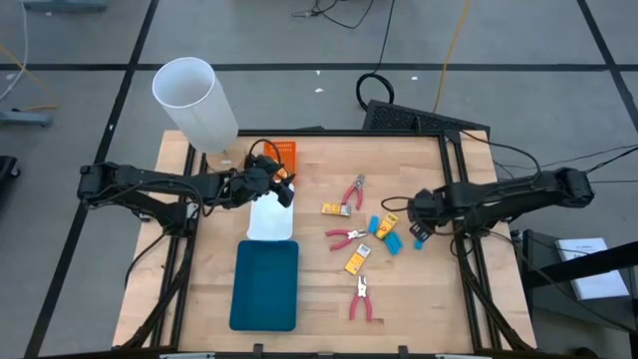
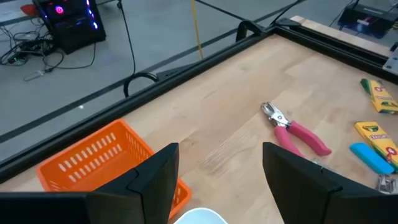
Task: Pick & Place School Supplies
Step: Put the yellow crayon box into the orange bin
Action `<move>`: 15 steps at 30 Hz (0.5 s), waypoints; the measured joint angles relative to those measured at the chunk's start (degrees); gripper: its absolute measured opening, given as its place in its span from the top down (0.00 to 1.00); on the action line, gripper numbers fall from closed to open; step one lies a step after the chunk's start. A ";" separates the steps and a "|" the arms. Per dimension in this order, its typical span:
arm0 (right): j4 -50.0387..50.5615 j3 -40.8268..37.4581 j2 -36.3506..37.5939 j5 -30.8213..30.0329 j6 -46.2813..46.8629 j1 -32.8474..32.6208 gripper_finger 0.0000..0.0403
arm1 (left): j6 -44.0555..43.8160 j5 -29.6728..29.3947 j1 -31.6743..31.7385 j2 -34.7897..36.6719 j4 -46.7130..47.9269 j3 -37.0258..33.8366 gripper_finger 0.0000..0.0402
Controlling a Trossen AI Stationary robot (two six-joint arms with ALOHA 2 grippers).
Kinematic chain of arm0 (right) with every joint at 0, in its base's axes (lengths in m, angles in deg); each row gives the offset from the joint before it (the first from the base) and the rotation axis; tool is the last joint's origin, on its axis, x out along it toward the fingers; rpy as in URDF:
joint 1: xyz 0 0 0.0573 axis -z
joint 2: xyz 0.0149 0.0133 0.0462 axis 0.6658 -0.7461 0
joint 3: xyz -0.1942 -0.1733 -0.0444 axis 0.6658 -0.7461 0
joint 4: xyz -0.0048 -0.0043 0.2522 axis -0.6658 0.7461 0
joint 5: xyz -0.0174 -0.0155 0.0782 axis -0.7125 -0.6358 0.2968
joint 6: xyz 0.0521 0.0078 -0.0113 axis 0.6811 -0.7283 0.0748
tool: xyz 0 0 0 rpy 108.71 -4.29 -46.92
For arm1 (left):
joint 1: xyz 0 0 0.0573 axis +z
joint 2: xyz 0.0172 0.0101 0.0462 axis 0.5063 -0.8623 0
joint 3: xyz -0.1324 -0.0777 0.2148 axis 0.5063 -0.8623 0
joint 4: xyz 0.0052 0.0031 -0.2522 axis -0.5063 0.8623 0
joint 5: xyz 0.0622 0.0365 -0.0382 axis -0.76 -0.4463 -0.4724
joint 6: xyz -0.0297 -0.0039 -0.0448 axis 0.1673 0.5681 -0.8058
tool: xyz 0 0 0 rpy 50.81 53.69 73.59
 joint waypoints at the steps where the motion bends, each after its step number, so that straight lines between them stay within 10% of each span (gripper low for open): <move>1: -0.20 -0.02 -0.72 0.21 -0.23 0.29 0.52 | 0.10 0.00 -0.02 0.00 0.04 0.00 0.41; 15: -9.93 0.14 -13.68 8.27 -9.84 3.89 0.54 | 0.16 0.04 -0.02 0.00 0.38 0.00 0.41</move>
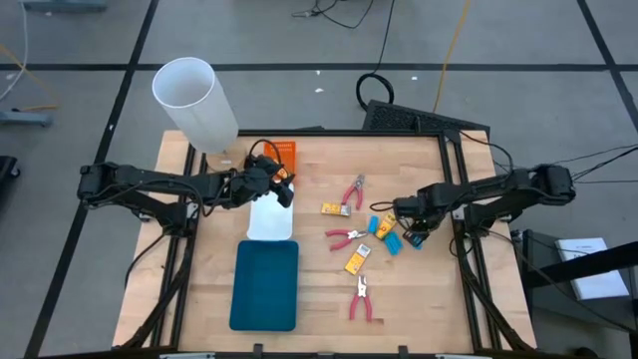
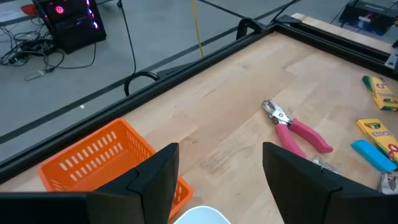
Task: Pick & Place School Supplies
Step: Put the yellow crayon box into the orange bin
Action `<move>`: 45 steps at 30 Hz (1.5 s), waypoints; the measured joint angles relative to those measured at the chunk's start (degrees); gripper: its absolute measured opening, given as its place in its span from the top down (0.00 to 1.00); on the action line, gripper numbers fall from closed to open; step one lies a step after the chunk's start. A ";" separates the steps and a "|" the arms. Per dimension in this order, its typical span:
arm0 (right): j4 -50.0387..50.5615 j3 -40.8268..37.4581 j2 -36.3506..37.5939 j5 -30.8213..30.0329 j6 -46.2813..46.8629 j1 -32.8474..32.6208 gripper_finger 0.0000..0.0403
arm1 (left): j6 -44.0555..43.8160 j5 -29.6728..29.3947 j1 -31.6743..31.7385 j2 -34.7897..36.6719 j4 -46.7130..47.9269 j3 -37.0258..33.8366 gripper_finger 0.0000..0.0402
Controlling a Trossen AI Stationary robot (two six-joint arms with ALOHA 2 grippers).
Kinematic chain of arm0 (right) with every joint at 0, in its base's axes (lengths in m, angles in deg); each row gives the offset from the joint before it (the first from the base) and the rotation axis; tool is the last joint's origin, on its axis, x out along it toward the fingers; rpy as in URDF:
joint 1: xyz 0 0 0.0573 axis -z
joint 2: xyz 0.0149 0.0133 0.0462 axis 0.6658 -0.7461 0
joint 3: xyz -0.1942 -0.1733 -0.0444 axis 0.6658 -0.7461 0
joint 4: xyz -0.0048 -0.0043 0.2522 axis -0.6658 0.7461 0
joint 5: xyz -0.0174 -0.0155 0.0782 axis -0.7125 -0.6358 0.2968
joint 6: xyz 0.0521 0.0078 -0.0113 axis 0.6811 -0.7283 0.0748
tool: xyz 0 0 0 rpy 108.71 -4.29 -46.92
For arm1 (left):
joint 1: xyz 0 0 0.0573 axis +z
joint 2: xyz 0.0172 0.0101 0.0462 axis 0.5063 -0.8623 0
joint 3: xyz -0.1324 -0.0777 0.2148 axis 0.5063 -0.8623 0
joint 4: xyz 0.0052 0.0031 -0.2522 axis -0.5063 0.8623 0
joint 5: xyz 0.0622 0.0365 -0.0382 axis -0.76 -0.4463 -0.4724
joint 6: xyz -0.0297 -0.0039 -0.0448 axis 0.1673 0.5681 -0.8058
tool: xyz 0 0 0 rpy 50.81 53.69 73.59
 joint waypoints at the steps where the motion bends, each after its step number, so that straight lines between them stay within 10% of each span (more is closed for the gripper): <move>1: -0.62 0.01 -0.75 0.15 -1.46 0.47 0.54 | -0.01 0.00 0.02 0.00 0.02 0.00 0.41; 31: -5.13 3.97 5.02 -12.38 -25.58 10.82 0.57 | -0.54 0.57 -0.85 -0.02 0.07 0.00 0.41; 45: -1.85 3.94 -0.58 -10.82 -25.84 23.84 0.35 | -0.50 0.70 -0.85 -0.02 0.02 0.00 0.41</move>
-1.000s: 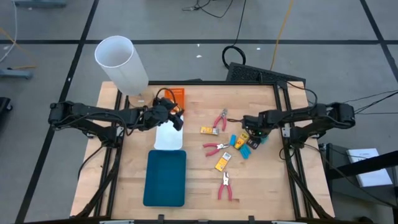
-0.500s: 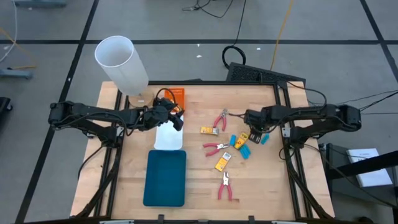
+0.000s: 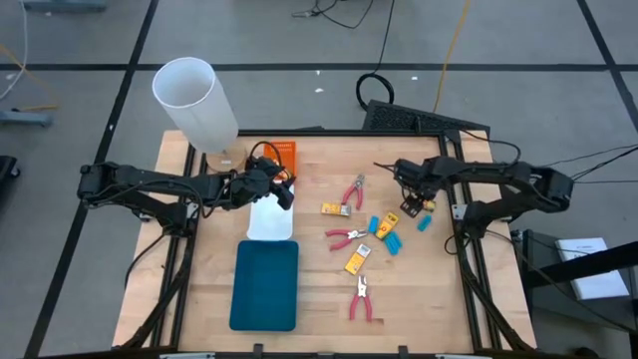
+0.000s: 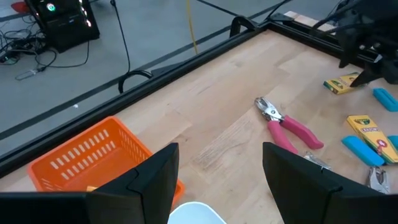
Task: Pick & Place School Supplies
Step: Put the yellow crayon box into the orange bin
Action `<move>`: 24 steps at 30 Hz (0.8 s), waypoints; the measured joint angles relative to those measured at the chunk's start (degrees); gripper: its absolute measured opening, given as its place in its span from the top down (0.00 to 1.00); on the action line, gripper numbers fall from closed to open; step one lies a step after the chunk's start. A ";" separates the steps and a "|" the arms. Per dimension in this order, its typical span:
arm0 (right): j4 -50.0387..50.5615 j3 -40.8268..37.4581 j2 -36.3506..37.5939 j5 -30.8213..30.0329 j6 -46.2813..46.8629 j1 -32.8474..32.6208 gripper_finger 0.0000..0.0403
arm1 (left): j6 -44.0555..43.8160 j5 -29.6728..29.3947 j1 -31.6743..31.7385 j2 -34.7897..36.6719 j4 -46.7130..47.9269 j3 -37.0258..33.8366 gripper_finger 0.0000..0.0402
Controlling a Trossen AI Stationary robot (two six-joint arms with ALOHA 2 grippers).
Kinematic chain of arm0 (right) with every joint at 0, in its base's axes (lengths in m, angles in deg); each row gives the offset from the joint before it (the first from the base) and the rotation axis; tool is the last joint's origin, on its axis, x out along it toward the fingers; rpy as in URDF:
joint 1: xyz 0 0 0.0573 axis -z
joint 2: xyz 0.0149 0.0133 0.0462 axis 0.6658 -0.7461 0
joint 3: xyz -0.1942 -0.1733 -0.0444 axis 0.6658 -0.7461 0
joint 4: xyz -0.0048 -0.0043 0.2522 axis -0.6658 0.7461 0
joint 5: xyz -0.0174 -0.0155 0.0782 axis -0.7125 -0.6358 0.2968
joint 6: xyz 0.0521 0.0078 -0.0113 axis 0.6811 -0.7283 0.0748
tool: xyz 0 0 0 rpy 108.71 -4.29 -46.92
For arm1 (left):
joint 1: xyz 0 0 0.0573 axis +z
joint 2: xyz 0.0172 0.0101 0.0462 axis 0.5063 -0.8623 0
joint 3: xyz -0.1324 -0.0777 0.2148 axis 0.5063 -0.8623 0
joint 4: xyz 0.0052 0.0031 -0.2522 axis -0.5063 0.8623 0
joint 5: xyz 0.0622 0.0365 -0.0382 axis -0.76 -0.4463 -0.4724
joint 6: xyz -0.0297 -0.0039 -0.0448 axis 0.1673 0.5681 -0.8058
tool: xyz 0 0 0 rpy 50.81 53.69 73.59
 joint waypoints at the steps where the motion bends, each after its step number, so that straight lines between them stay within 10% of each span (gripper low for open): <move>1: -0.18 0.00 -0.86 0.88 -0.47 0.30 0.35 | 0.01 0.33 0.00 0.00 -0.01 0.00 0.41; 24: -1.26 0.08 -8.00 2.67 -0.92 0.30 0.63 | 0.24 0.78 0.00 0.00 0.02 0.00 0.41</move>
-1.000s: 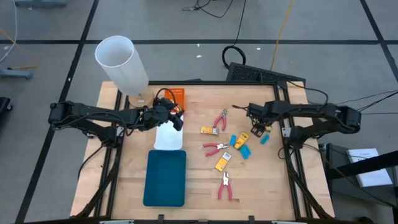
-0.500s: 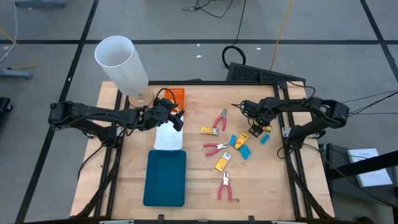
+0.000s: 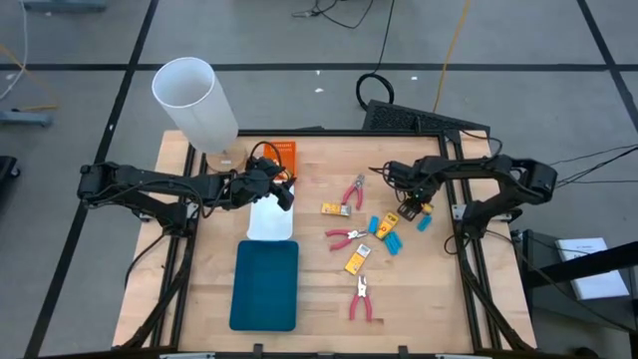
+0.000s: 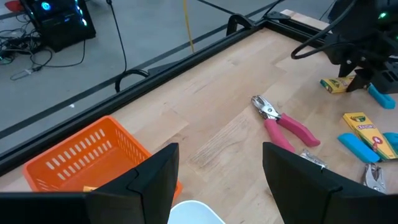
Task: Pick & Place School Supplies
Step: Put the yellow crayon box into the orange bin
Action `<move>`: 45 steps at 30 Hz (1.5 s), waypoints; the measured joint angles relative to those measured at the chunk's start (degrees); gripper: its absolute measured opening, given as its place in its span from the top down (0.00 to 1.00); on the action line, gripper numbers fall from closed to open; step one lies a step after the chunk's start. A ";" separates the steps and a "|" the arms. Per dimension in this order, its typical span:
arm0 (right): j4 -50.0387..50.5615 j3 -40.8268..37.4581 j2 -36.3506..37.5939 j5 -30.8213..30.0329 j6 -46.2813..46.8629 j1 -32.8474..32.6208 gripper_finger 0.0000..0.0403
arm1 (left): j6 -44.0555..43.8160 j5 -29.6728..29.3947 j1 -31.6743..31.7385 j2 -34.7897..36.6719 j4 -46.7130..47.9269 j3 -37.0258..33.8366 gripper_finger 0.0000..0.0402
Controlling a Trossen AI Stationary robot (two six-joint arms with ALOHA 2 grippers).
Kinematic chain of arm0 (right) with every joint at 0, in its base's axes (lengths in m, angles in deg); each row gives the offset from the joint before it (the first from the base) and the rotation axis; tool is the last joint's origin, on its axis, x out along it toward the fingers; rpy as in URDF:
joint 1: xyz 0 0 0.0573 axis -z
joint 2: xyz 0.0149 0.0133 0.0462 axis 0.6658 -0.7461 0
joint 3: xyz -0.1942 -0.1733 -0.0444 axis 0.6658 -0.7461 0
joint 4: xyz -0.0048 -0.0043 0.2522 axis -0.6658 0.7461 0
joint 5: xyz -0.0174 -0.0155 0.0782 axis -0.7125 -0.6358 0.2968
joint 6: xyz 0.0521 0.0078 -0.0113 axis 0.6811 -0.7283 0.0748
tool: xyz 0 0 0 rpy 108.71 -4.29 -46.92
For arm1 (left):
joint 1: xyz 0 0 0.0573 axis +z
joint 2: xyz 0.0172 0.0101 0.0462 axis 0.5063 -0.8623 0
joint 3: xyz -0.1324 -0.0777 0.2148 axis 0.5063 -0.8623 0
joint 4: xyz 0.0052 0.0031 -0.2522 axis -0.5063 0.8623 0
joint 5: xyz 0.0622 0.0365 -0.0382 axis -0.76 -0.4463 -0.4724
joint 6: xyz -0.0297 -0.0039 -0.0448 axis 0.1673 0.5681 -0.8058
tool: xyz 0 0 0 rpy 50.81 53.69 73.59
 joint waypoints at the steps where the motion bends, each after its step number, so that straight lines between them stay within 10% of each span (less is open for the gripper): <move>1: -0.47 -0.01 0.42 0.02 0.00 0.00 0.63 | -0.05 0.00 0.00 0.00 0.00 0.00 0.41; 15: -6.64 -0.28 11.47 0.12 0.12 0.03 0.62 | -3.25 3.91 0.02 -0.03 -1.83 0.00 0.41; 26: -26.84 -0.17 15.88 1.02 -4.51 -8.97 0.62 | -9.30 15.78 -1.49 -12.57 -27.79 0.04 0.41; 45: -45.72 -0.08 9.23 -29.10 -21.67 -29.99 0.61 | -16.99 28.44 1.38 -29.11 -31.19 13.35 0.41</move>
